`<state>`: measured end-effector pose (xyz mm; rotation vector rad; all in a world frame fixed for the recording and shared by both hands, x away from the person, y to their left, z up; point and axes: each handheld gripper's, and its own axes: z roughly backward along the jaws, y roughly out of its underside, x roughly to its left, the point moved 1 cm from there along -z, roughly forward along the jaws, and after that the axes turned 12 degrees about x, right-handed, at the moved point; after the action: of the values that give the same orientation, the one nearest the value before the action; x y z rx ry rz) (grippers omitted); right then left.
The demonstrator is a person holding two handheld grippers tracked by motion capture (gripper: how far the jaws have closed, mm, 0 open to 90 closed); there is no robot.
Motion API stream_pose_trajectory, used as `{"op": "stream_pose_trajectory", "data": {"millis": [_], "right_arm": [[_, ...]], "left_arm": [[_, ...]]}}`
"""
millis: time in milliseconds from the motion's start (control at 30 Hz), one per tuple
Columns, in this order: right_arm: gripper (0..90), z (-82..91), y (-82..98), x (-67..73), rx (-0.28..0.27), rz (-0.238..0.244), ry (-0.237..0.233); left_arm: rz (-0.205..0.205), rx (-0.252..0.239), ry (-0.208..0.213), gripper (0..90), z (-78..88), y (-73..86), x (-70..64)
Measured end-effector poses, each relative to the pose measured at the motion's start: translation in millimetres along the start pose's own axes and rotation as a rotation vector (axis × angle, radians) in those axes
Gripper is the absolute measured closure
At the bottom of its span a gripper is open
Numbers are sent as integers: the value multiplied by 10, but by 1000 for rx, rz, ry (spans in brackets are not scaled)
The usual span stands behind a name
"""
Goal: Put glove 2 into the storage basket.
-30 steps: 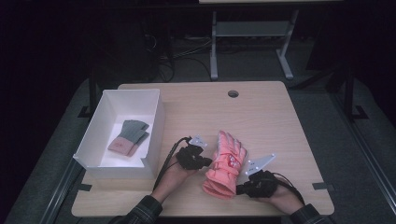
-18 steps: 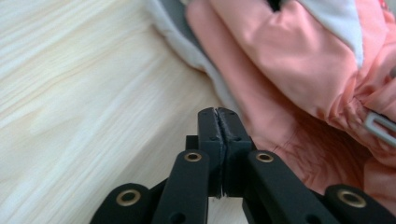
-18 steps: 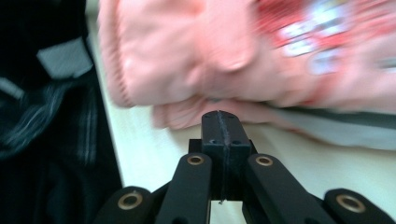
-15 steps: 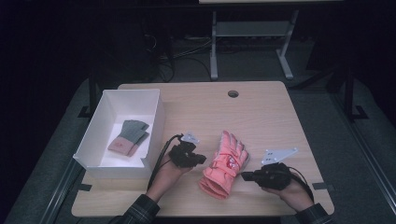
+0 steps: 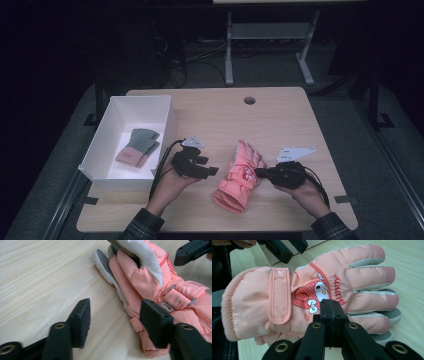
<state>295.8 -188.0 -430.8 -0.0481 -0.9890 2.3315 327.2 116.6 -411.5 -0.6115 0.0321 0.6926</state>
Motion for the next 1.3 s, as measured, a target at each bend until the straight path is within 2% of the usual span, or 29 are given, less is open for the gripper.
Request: {"op": "stream_pose_trajectory", "data": {"millis": [33,67,100,233,367,567,733,833,933,967,1000,1033,1233,1300], "right_arm": [[900,-15,-2,-3,4,6,0],[900,-33,-7,-1,9,11,2],[900,-53,-11,5,16,14,4],[900,-157,-37,32,49,33,21],[900,-275,-61,49,91,28,36],[900,-397,-55,59,138,21,48],[900,-434,-38,50,148,7,40],[900,-453,-15,59,141,16,51],[900,-463,-12,55,140,16,51],[900,-464,-12,56,139,14,51],[900,-465,-11,57,139,15,53],[900,-468,-10,58,136,20,55],[900,-471,-4,54,132,14,52],[900,-471,-1,54,132,10,50]], "left_arm": [[-15,8,-2,370,11,-1,-3],[-11,-5,3,355,11,-5,-20],[-26,-1,4,339,21,-9,-23],[-39,-15,16,287,45,-41,-67],[-40,-26,21,270,55,-63,-94],[-68,-33,25,250,60,-154,-168],[-92,-16,36,230,-59,-293,-219],[-103,0,42,225,-146,-366,-239],[-100,7,53,225,-235,-425,-249],[-115,19,53,222,-267,-444,-241],[-103,18,56,216,-310,-460,-249],[-111,31,58,213,-343,-473,-240],[-104,84,79,198,-564,-497,-215],[-84,82,92,192,-626,-472,-209]]}}
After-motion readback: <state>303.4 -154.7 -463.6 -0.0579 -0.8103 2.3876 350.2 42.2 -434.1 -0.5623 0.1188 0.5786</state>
